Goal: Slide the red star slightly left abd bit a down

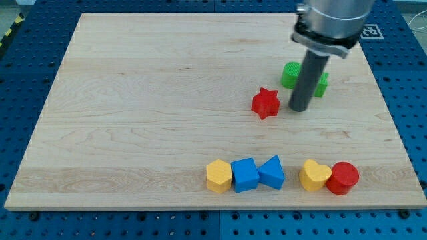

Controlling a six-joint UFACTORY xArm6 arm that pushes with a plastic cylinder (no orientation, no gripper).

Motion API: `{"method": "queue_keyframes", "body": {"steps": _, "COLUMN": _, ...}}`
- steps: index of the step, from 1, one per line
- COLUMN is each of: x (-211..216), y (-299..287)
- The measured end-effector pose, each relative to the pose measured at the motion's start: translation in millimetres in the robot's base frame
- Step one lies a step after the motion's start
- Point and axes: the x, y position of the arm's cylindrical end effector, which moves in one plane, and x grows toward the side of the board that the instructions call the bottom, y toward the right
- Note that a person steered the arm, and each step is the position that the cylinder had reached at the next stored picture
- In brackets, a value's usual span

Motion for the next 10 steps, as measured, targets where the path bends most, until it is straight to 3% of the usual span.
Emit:
{"method": "queue_keyframes", "body": {"steps": 2, "x": 29, "y": -80}}
{"method": "queue_keyframes", "body": {"steps": 3, "x": 29, "y": -63}}
{"method": "queue_keyframes", "body": {"steps": 4, "x": 27, "y": -9}}
{"method": "queue_keyframes", "body": {"steps": 5, "x": 7, "y": 1}}
{"method": "queue_keyframes", "body": {"steps": 6, "x": -13, "y": -25}}
{"method": "queue_keyframes", "body": {"steps": 7, "x": -5, "y": -59}}
{"method": "queue_keyframes", "body": {"steps": 9, "x": 51, "y": -120}}
{"method": "queue_keyframes", "body": {"steps": 10, "x": 43, "y": -119}}
